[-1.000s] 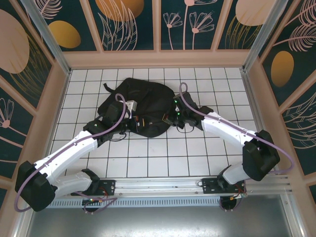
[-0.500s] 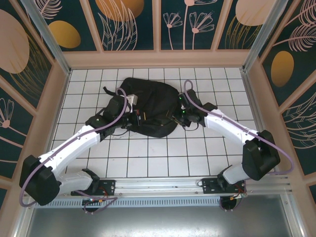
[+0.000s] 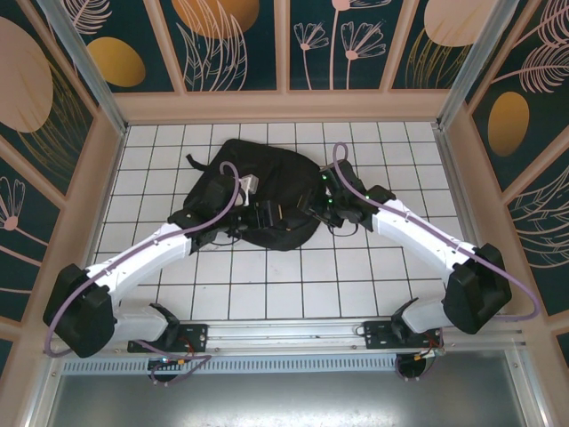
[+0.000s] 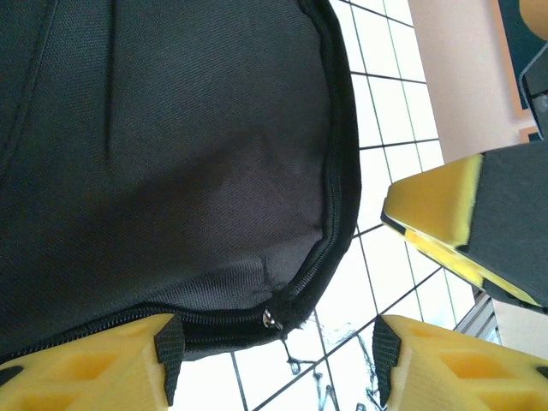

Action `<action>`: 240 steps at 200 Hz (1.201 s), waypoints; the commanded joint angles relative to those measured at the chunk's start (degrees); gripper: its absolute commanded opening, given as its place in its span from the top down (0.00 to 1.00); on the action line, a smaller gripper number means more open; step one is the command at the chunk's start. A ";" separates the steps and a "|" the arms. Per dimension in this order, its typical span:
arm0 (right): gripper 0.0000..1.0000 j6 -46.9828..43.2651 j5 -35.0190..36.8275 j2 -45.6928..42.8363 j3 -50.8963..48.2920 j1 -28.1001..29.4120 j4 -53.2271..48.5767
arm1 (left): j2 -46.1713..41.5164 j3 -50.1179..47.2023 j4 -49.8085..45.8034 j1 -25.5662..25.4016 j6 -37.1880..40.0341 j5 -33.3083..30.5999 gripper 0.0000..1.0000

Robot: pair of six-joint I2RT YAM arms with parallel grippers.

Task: Pack the student bag
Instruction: Zip the student bag at the center of the table.

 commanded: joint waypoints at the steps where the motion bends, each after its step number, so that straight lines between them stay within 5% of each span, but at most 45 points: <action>1: 0.50 -0.35 1.90 -1.06 0.49 0.58 -1.34 | 2.58 -0.34 2.71 -1.03 -1.87 1.14 0.40; 121: 0.55 0.43 4.16 -0.97 -0.17 4.61 -1.42 | 11.02 4.94 4.02 -3.13 -1.08 -0.29 0.59; 183: 0.56 1.01 6.02 -2.42 -1.95 5.30 -2.88 | 13.09 7.66 1.98 -3.08 1.92 -0.55 1.00; 240: 0.51 9.05 1.65 -2.71 -6.04 5.44 1.11 | 8.82 6.26 2.90 -3.13 1.04 -2.51 1.00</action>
